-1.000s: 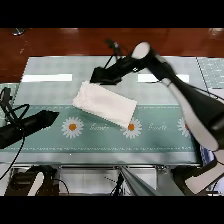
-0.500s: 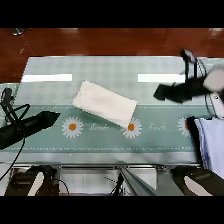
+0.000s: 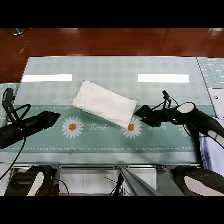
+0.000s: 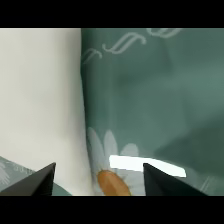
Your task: Fold the shirts.
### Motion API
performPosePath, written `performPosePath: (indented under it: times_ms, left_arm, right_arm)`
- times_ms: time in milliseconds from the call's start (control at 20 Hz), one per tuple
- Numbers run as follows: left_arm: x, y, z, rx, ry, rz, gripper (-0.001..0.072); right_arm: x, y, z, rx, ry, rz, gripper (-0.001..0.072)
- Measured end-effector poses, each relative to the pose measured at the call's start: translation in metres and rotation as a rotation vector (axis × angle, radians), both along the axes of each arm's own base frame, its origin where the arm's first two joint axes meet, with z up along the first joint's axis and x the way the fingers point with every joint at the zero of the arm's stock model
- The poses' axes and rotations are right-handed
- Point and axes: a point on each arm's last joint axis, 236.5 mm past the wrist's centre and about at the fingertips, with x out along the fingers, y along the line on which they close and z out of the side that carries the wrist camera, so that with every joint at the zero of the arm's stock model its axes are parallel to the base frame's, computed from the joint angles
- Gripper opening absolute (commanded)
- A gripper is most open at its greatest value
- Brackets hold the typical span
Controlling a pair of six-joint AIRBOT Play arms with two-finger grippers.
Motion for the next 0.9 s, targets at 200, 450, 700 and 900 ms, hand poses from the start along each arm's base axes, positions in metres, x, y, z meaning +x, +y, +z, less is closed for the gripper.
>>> performPosePath:
  times_ms: [200, 450, 700, 900]
  left_arm:
    - [0.0, 0.0, 0.0, 0.001, 0.001, 0.0, 0.0027]
    - [0.0, 0.0, -0.001, 0.0, 0.002, 0.0, 0.0027]
    - [0.0, 0.0, -0.001, 0.0, 0.002, 0.001, 0.0027]
    - [0.0, 0.0, -0.001, 0.0, 0.002, 0.001, 0.0027]
  right_arm:
    - [0.02, 0.028, -0.004, 0.077, 0.03, 0.057, 0.0615]
    - [0.033, 0.069, 0.0, 0.085, -0.021, 0.193, 0.0027]
    - [0.05, 0.087, 0.052, 0.065, -0.141, 0.403, 0.0026]
    - [0.094, 0.067, 0.139, -0.074, -0.329, 0.47, 0.0026]
